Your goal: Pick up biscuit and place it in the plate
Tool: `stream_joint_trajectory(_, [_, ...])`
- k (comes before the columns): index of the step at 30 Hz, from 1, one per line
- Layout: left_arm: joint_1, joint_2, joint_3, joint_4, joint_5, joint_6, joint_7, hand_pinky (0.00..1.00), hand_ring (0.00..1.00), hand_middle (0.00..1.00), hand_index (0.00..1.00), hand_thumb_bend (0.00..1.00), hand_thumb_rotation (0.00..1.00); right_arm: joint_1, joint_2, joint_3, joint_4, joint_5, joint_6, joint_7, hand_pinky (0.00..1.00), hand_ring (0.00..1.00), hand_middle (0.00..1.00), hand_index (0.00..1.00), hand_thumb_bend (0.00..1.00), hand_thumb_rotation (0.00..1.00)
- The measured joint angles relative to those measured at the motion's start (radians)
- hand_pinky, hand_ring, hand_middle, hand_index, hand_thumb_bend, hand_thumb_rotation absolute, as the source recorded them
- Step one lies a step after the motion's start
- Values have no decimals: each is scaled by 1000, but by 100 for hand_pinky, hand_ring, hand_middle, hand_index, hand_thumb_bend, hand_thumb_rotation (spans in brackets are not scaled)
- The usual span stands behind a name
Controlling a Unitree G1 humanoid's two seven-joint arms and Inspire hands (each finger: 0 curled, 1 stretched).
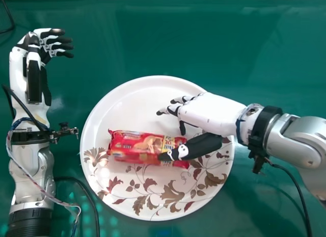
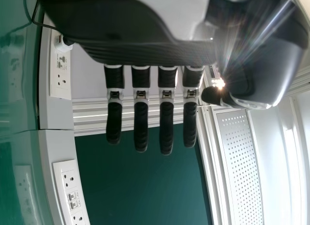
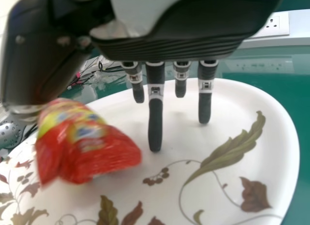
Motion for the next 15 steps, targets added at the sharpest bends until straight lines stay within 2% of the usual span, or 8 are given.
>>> stream_joint_trajectory(7, [2, -1, 0, -3, 9, 3, 0, 44, 53, 56, 60, 7, 5, 14, 0, -22, 6, -13, -18, -28, 76, 97, 100, 100, 100, 75])
stream_joint_trajectory(11, [5, -1, 0, -7, 11, 4, 0, 44, 53, 57, 60, 7, 6, 53, 8, -81, 7, -18, -2, -82, 73, 97, 100, 100, 100, 76])
stream_joint_trajectory(15, [8, -2, 0, -9, 14, 3, 4, 44, 53, 57, 61, 8, 9, 103, 34, -156, -6, -19, 26, -161, 69, 92, 100, 100, 100, 85])
